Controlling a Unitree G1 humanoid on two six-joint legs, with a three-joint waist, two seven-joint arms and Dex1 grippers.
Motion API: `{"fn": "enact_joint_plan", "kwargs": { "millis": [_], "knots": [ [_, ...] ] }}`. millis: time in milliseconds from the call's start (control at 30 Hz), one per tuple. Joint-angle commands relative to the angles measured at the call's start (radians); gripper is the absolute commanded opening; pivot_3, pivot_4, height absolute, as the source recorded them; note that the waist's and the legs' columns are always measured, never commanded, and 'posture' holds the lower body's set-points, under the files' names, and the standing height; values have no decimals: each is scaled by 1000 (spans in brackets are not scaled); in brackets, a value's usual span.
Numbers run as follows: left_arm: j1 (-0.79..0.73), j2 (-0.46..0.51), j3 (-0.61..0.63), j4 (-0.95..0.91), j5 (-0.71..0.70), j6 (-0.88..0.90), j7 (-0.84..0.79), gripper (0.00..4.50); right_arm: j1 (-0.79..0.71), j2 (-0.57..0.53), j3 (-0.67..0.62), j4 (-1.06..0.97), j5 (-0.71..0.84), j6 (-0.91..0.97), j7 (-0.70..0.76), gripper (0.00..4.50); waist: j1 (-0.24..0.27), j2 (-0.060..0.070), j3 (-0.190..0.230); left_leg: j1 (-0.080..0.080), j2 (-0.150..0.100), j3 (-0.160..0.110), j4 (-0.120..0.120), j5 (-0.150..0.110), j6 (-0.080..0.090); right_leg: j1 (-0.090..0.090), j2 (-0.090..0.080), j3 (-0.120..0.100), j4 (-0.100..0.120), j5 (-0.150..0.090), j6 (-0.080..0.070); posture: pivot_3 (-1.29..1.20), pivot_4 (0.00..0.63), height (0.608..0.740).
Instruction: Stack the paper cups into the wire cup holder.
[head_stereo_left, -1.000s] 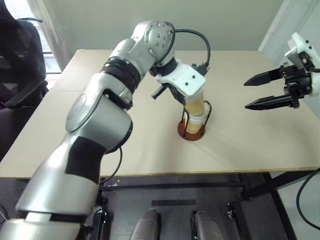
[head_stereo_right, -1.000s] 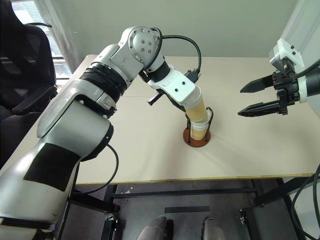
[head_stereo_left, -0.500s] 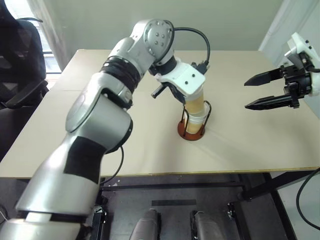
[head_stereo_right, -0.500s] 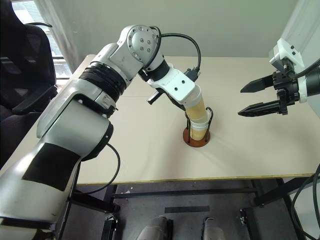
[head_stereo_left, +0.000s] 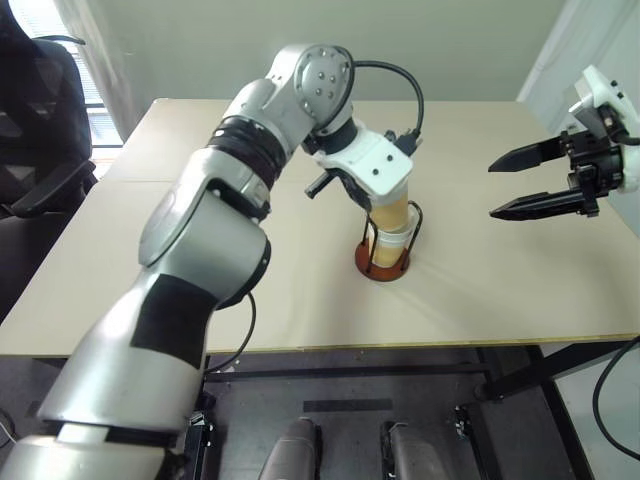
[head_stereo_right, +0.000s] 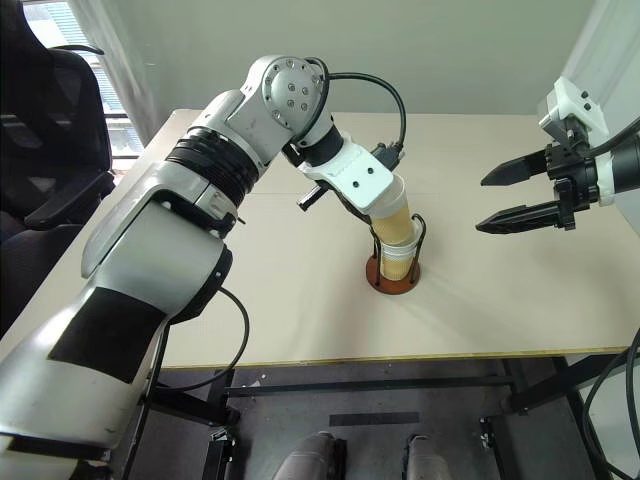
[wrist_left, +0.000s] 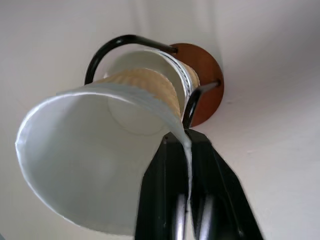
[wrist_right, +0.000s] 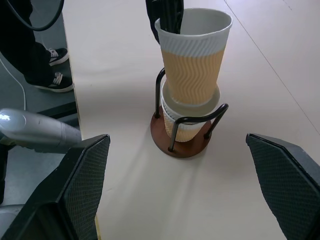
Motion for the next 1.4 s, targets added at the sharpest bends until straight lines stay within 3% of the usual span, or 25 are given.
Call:
{"fn": "enact_joint_plan", "kwargs": {
  "millis": [33, 200, 567, 833, 1100, 1333, 1400],
  "knots": [
    [-11, -5, 38, -5, 24, -11, -3, 1533, -7, -17, -48, -20, -4, -1, -1, 4454, 0, 0, 0, 0, 0, 0, 0, 0, 0, 0, 0, 0, 0, 0, 0, 0, 150, 740],
    [-13, -13, 58, -3, 47, -47, 54, 3245, -4, -19, -46, -22, -8, -6, -2, 4454, 1, 0, 0, 0, 0, -1, 0, 0, 0, 0, 0, 0, 0, 0, 0, 0, 150, 740],
    [-34, -1, 154, 20, 57, 3, 231, 3245, -1, -10, -47, -20, -25, -22, -13, 4454, -1, 0, 0, 0, 0, 0, 0, 0, 0, 0, 0, 0, 0, 0, 0, 0, 150, 740],
    [98, 194, 414, -25, -118, 220, 308, 3245, 90, 57, -110, -43, -32, -33, -181, 4454, -20, 3, -1, 3, 1, 1, -1, 1, -2, -1, 4, 1, 2, 0, 0, 0, 150, 740],
    [427, 439, 650, -252, -252, 467, 547, 3245, 174, 166, -190, -4, -26, -46, -376, 4454, -29, 3, 0, 9, 1, 4, -2, 4, -5, -1, 7, -2, 10, -1, -3, 0, 150, 740],
    [794, 533, 913, -597, -408, 730, 777, 3245, 202, 247, -252, 47, -10, -60, -491, 4454, -21, 2, -1, 14, 3, 3, -1, 6, -6, 3, 5, 1, 16, -4, -9, 0, 150, 740],
    [873, 545, 962, -682, -439, 790, 812, 3245, 192, 271, -257, 71, -17, -71, -518, 4454, -29, 2, -1, 23, 1, 3, -3, 6, -9, 8, 8, 1, 16, -3, -12, 0, 150, 740]
  ]
}}
